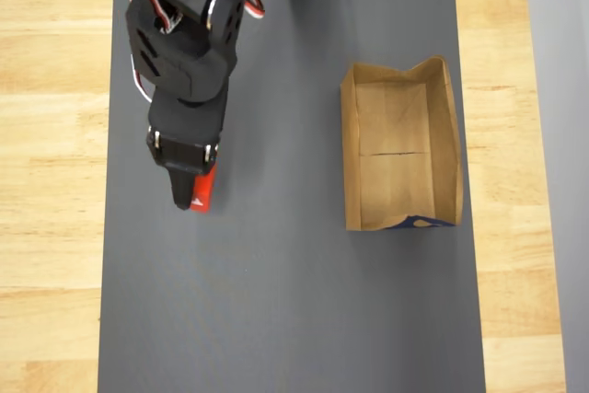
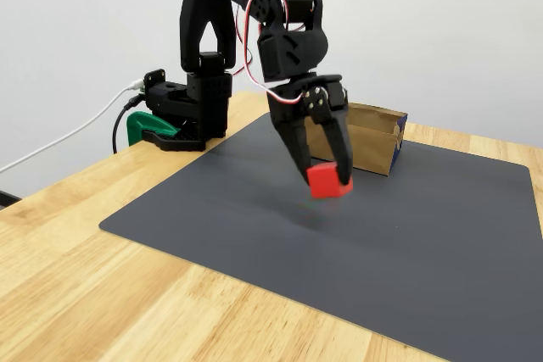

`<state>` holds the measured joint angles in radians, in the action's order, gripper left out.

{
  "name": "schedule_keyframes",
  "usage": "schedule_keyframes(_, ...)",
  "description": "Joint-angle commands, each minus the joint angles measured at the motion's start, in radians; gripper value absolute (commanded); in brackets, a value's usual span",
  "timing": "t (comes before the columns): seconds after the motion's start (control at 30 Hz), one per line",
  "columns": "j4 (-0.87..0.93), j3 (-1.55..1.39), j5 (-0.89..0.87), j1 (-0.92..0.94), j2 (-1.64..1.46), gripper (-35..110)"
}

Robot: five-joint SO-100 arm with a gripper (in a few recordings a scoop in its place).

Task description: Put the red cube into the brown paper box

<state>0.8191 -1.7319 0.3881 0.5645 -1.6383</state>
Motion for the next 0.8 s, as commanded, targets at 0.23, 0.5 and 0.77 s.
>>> schedule_keyframes(0.23,-0.080,-0.374,0.008,-0.229,-0.620,0)
schedule_keyframes(0.5,-0.049,-0.554,-0.029,-0.469,-0.882,0)
schedule_keyframes(0.77,-0.044,-0.678,-0.049,-0.634,-0.980,0)
